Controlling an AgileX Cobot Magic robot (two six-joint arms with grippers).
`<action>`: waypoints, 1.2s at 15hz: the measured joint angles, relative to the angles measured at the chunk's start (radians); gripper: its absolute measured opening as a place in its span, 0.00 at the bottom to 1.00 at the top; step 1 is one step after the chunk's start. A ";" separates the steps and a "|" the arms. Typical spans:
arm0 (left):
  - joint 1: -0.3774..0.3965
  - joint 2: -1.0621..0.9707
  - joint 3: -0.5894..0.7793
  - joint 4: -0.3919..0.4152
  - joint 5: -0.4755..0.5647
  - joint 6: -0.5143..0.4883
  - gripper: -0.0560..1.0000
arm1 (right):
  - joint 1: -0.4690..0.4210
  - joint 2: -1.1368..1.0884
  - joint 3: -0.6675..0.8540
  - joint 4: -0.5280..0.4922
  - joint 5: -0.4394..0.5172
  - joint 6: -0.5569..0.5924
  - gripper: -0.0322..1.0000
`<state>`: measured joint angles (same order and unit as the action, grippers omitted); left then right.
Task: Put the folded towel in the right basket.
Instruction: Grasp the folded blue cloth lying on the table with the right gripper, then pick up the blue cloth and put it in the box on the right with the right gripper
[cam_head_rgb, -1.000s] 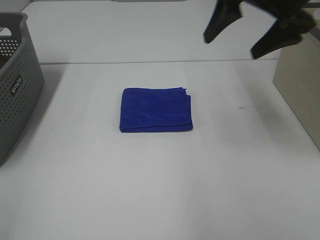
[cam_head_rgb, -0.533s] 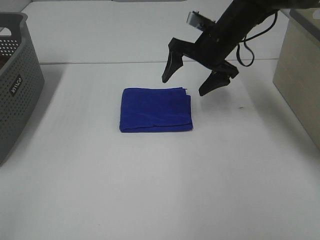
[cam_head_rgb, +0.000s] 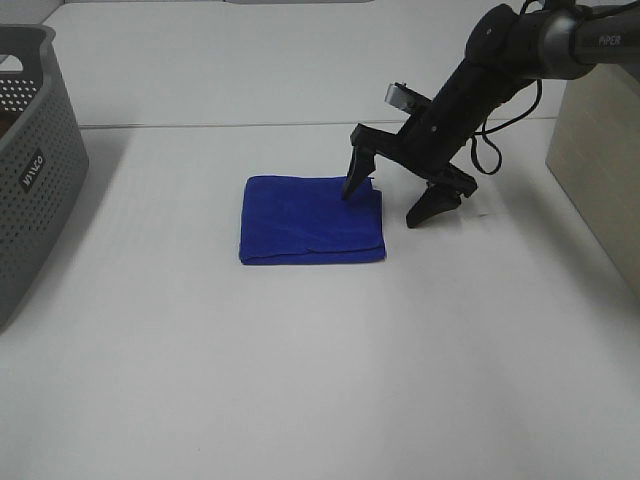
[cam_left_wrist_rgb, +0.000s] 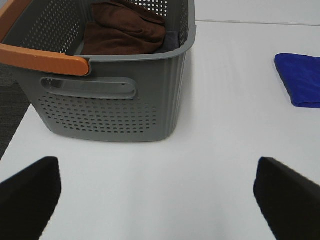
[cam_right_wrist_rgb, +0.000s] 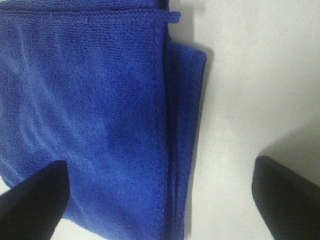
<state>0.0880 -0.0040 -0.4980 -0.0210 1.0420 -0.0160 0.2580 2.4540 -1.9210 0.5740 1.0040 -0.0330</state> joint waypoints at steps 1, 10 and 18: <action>0.000 0.000 0.000 0.000 0.000 0.000 0.97 | 0.000 0.004 -0.001 0.023 0.000 -0.005 0.95; 0.000 0.000 0.000 0.000 0.000 0.000 0.97 | 0.136 0.088 -0.015 0.250 -0.129 -0.093 0.32; 0.000 0.000 0.000 0.000 0.000 0.000 0.97 | 0.112 0.032 -0.189 0.194 0.045 -0.103 0.13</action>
<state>0.0880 -0.0040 -0.4980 -0.0210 1.0420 -0.0160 0.3700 2.4860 -2.1100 0.7680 1.0490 -0.1360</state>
